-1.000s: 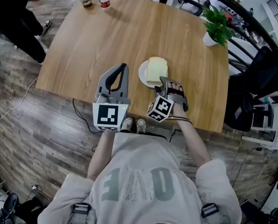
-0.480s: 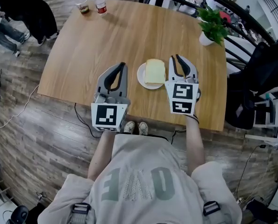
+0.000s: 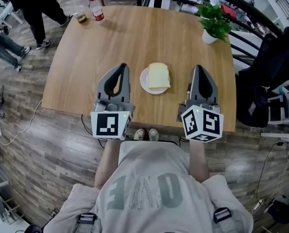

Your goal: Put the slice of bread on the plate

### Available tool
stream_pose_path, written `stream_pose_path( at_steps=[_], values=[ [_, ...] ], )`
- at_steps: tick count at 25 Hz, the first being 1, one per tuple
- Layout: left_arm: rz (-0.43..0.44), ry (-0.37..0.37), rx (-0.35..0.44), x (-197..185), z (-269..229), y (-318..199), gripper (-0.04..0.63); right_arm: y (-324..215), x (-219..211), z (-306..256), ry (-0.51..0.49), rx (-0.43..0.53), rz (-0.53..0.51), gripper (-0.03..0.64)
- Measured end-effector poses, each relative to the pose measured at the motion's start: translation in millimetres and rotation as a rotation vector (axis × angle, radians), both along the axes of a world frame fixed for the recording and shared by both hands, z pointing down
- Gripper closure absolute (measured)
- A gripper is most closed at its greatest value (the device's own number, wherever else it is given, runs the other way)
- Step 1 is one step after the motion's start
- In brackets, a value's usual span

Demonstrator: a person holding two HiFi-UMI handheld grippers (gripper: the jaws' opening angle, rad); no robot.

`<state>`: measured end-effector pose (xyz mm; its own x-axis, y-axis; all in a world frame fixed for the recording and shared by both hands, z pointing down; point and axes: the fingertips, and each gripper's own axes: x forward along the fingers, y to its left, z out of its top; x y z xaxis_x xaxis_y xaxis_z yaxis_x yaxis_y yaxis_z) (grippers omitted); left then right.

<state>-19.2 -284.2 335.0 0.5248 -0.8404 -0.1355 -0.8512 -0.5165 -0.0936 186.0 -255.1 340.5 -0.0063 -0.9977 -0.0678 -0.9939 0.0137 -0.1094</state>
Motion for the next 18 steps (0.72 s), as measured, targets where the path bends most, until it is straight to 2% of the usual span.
stream_pose_path(
  at_steps=[5, 18],
  values=[
    [0.009, 0.000, 0.020, 4.2, -8.2, 0.5, 0.586, 13.5, -11.0, 16.9, 0.079, -0.031, -0.009, 0.598],
    [0.003, 0.014, 0.041, 2.0, -19.0, 0.1, 0.586, 11.0, -17.1, 22.2, 0.116, -0.050, -0.026, 0.600]
  ],
)
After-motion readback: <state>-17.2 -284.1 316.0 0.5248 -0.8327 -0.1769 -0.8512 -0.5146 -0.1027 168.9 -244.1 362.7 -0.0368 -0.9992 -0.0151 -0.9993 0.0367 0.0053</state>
